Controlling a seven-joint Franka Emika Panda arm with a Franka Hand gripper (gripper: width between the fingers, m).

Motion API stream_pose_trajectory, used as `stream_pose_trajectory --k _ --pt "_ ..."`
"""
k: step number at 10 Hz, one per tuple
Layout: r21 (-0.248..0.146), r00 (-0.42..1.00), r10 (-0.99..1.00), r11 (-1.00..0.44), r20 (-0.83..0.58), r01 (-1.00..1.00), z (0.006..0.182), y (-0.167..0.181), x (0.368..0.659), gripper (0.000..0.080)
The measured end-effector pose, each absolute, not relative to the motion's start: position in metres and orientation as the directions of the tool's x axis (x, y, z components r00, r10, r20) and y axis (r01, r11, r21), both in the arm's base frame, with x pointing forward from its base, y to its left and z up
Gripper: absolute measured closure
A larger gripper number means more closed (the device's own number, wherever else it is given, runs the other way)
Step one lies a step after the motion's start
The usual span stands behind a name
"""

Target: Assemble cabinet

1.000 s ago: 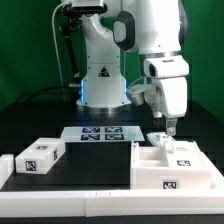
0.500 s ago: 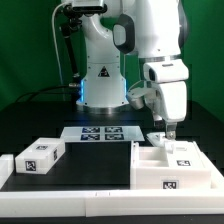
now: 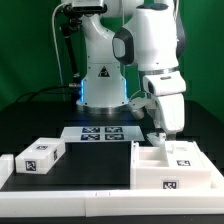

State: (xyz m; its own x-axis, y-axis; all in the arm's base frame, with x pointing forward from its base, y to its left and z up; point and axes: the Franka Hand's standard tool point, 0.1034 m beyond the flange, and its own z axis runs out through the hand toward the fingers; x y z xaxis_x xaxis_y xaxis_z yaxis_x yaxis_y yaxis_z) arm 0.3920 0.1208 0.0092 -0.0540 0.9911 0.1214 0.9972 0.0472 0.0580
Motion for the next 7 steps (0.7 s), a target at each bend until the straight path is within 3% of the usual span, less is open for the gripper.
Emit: stream_pose_trajectory --k 1,3,4,5,6,7 --pt "0.059 -0.052 0.991 0.045 0.122 0.997 0.0098 0.1214 0.3930 0.0007" --pt "0.060 -0.051 0.991 0.044 0.122 0.997 0.0097 0.1212 0.3932 0.0363" --pt "0.058 -0.047 0.991 0.040 0.122 0.997 0.0090 0.1198 0.3930 0.0499" --pt "0.059 -0.042 0.992 0.035 0.123 0.998 0.0088 0.1178 0.3935 0.0499" --pt "0.059 -0.042 0.992 0.035 0.123 0.998 0.0087 0.1180 0.3934 0.0682" --pt "0.062 -0.042 0.992 0.035 0.122 0.997 0.0099 0.1180 0.3943 0.0729"
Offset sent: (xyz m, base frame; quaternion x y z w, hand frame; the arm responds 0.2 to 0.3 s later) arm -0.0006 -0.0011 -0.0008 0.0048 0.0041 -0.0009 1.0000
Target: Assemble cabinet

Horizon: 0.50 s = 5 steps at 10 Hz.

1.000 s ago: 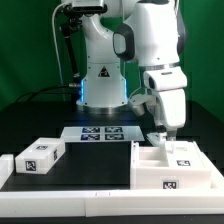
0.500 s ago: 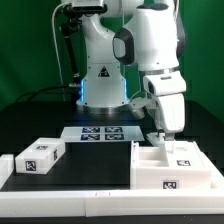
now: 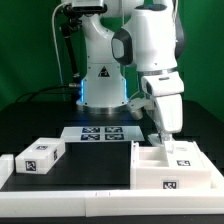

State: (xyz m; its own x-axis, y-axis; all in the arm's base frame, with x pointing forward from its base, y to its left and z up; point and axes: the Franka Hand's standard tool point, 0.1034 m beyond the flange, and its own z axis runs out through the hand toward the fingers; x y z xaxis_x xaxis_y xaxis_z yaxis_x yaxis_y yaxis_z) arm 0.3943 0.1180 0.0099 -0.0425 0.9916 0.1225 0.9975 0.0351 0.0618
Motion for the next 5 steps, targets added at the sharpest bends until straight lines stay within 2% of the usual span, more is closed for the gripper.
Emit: stream_pose_trajectory --k 4,5 --pt "0.058 -0.036 0.992 0.029 0.119 0.998 0.0112 0.1172 0.3944 0.0729" --pt "0.037 -0.003 0.995 -0.001 0.099 0.999 0.0194 0.1119 0.3951 0.0729"
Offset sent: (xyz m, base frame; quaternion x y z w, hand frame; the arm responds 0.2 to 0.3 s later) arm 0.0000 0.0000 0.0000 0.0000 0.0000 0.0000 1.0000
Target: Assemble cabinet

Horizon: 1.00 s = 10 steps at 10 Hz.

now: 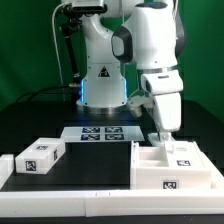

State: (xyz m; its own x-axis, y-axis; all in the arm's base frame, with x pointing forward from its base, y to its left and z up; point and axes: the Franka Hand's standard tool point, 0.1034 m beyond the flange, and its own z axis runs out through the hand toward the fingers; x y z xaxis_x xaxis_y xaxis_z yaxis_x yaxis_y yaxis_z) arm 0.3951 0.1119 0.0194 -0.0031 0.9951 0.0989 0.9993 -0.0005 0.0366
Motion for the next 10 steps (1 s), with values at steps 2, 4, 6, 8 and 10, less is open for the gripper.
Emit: stream_pose_trajectory --k 2,4,6,8,10 --pt "0.002 0.064 0.997 -0.064 0.051 0.998 0.040 0.102 0.397 0.0729" --pt "0.006 0.064 0.997 -0.064 0.036 0.998 0.051 0.091 0.402 0.0729" --pt "0.007 0.076 0.997 -0.076 0.023 0.997 0.059 0.075 0.410 0.0729" --pt "0.001 0.078 0.997 -0.078 0.025 0.997 0.056 0.077 0.407 0.0729" --pt "-0.002 0.078 0.997 -0.078 0.024 0.997 0.056 0.074 0.408 0.0729"
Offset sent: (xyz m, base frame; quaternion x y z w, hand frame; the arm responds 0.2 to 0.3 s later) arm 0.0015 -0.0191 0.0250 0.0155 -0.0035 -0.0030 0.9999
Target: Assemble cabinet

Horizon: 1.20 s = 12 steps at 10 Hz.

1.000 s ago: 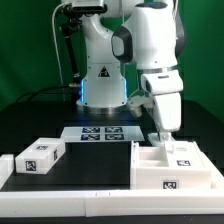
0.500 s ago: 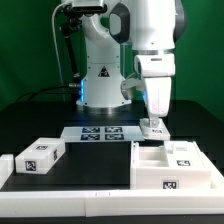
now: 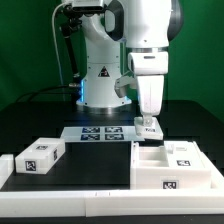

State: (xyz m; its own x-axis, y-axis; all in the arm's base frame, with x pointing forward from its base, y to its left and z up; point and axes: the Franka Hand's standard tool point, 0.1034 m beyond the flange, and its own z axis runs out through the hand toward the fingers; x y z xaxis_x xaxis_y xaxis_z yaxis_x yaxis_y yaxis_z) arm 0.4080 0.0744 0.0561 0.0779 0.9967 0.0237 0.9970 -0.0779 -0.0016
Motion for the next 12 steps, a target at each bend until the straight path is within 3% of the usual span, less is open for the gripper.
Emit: stream_pose_trajectory --k 4,9,12 --pt "0.002 0.110 0.994 -0.110 0.017 0.994 0.063 0.060 0.438 0.0729" --pt "-0.002 0.125 0.992 -0.125 0.017 0.992 0.061 0.060 0.438 0.0729" --pt "-0.004 0.164 0.986 -0.164 0.022 0.986 0.060 0.063 0.452 0.0729"
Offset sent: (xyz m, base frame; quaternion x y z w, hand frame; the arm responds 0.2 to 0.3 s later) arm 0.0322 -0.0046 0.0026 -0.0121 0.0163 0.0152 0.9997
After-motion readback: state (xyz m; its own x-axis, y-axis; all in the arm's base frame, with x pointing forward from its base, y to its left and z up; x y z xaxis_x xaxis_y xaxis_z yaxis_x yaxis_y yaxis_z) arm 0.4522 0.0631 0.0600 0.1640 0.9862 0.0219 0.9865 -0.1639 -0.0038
